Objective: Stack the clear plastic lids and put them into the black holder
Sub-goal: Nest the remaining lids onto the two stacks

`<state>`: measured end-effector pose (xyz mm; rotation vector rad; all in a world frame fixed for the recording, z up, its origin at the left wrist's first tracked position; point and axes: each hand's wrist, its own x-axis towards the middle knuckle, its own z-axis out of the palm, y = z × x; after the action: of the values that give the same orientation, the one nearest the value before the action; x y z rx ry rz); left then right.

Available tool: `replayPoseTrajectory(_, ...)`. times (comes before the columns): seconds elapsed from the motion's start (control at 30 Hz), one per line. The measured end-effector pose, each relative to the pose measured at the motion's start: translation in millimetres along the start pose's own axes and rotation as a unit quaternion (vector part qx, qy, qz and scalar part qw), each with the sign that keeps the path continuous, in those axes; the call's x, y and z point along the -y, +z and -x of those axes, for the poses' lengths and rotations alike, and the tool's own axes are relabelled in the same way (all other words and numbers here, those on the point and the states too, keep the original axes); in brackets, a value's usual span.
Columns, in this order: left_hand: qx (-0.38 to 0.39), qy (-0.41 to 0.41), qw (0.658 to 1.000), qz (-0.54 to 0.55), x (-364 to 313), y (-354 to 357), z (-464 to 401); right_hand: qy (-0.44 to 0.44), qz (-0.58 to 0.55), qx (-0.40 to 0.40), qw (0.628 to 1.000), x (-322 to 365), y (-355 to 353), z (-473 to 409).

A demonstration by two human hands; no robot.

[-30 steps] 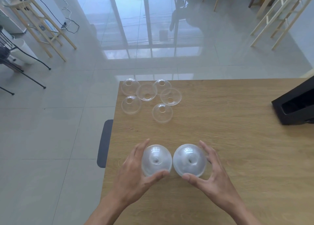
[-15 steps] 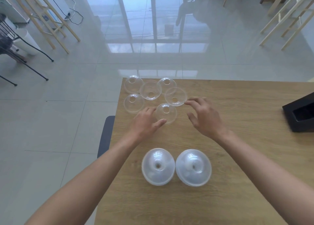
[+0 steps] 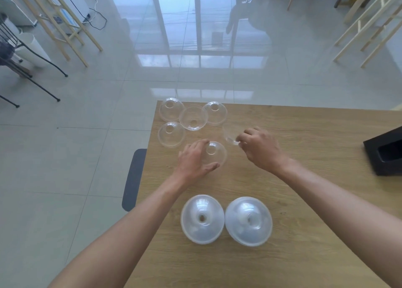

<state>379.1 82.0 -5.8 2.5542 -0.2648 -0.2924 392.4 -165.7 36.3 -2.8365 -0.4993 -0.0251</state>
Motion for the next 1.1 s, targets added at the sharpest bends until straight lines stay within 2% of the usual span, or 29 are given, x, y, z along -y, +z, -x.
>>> replayPoseTrajectory(0.1, -0.019, -0.002, 0.994, 0.104, 5, -19, 19, 0.106, -0.180, -0.039, 0.977, 7, -20, 36)
replayPoseTrajectory(0.17, -0.040, -0.005, 0.988, 0.150, 5, -38, 33, 0.200, -0.297, -0.063, 0.932, 12, -36, 58)
replayPoseTrajectory(0.27, -0.065, -0.011, 0.979, 0.194, -2, -69, 60, 0.294, -0.490, -0.085, 0.816, 22, -63, 88)
replayPoseTrajectory(0.37, -0.075, 0.002, 0.973, 0.218, -16, -95, 94, 0.309, -0.653, -0.098, 0.684, 38, -93, 120)
replayPoseTrajectory(0.43, -0.073, 0.023, 0.972, 0.221, -24, -105, 120, 0.317, -0.707, -0.080, 0.627, 50, -108, 143)
replayPoseTrajectory(0.47, -0.068, 0.033, 0.973, 0.219, -28, -107, 132, 0.325, -0.715, -0.065, 0.616, 57, -114, 154)
replayPoseTrajectory(0.53, -0.054, 0.046, 0.975, 0.209, -33, -106, 155, 0.349, -0.700, -0.034, 0.622, 71, -117, 175)
replayPoseTrajectory(0.6, -0.037, 0.049, 0.980, 0.191, -36, -98, 173, 0.372, -0.664, -0.014, 0.648, 83, -110, 189)
replayPoseTrajectory(0.67, -0.024, 0.051, 0.983, 0.176, -37, -86, 183, 0.382, -0.603, 0.001, 0.700, 91, -97, 197)
replayPoseTrajectory(0.73, -0.019, 0.056, 0.985, 0.160, -35, -73, 190, 0.391, -0.501, 0.012, 0.772, 95, -86, 202)
replayPoseTrajectory(0.77, -0.016, 0.059, 0.986, 0.152, -34, -67, 192, 0.397, -0.456, 0.014, 0.796, 96, -81, 203)
replayPoseTrajectory(0.83, -0.013, 0.065, 0.989, 0.135, -31, -56, 197, 0.403, -0.403, -0.003, 0.822, 98, -72, 205)
replayPoseTrajectory(0.97, -0.020, 0.048, 0.991, 0.124, -24, -40, 201, 0.332, -0.328, -0.043, 0.883, 107, -58, 208)
replayPoseTrajectory(1.1, -0.013, 0.032, 0.990, 0.135, -20, -28, 201, 0.244, -0.286, 0.043, 0.926, 116, -38, 209)
